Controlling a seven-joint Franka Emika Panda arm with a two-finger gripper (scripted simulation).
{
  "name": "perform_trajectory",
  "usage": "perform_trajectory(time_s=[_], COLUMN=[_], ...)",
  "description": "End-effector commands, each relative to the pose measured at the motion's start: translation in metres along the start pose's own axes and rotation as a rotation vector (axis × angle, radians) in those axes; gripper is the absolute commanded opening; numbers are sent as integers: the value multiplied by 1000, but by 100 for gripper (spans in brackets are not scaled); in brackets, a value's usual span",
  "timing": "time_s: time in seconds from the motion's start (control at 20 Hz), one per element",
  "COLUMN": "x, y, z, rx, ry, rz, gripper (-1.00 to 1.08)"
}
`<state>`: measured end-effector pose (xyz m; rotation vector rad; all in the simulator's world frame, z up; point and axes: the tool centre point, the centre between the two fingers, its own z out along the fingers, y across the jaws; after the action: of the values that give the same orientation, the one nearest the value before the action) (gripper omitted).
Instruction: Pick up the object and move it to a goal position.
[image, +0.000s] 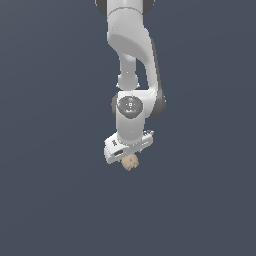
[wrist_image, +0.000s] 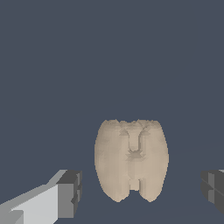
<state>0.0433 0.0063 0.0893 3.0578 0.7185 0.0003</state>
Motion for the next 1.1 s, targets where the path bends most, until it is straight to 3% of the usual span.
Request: perform_trajectory(time_s=[0.0, 0.6, 0.65, 1.05], x=[0, 0, 0, 0], y=[0, 0, 0, 0], z=[7, 47, 47, 47], rx=[0, 1, 1, 1], ry=[-1, 0, 0, 0], rz=[-1, -5, -5, -5], gripper=[100, 100, -100, -100])
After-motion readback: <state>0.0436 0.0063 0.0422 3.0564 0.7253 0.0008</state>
